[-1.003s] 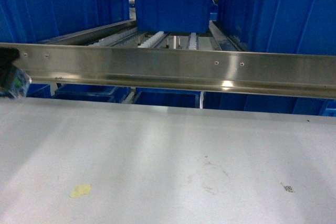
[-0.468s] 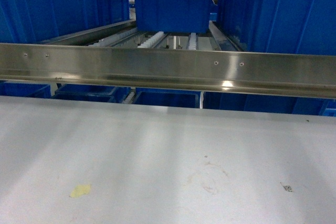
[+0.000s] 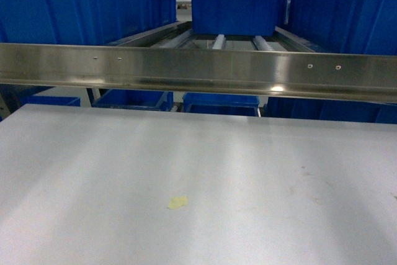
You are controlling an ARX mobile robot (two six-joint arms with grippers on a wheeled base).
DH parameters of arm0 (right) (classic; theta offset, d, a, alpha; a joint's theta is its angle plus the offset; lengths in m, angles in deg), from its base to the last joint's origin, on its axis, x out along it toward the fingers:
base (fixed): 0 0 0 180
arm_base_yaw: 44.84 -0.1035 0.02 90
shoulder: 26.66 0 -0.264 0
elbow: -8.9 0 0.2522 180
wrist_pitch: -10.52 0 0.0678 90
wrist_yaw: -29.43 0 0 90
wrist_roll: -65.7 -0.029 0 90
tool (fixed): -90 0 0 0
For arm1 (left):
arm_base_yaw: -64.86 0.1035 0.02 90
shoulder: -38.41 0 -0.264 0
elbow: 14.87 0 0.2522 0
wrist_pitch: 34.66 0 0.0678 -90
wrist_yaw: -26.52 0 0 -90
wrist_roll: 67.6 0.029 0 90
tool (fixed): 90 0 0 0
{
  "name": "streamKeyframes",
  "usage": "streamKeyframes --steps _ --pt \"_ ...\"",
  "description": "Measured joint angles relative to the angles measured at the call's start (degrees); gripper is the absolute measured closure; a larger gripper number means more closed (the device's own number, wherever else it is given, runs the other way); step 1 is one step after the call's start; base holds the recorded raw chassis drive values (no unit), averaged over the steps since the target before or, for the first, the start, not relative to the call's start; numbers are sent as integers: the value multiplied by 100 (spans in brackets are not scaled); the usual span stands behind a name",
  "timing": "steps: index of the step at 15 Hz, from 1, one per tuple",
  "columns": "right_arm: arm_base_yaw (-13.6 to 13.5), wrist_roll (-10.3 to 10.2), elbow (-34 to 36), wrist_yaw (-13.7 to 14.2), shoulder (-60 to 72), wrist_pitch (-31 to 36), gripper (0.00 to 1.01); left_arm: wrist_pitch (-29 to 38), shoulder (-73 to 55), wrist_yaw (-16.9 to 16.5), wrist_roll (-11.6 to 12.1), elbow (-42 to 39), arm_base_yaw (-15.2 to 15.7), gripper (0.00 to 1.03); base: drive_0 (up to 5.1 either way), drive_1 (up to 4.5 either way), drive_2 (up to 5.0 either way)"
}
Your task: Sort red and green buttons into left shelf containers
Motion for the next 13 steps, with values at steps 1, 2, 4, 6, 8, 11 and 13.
streamKeyframes --steps 1,2,4,6,8,11,13 --pt "0 0 0 -2 0 22 73 -4 -2 -9 0 0 0 72 -497 249 249" --pt "0 0 0 -2 0 28 73 -11 -2 4 0 0 0 72 -497 249 249" --pt "0 0 0 -2 0 22 73 -2 -2 9 0 0 7 72 -497 249 249" --pt "0 0 0 -2 0 2 73 -2 0 -13 0 0 -7 72 -493 251 251" --pt "0 0 -2 -2 9 15 73 -11 -4 7 0 0 7 72 -504 237 237" --pt "0 0 -2 -2 0 9 73 -2 -2 0 0 0 2 72 -509 232 232" --pt "0 0 -2 -2 0 4 73 -9 -2 4 0 0 0 72 -494 247 247"
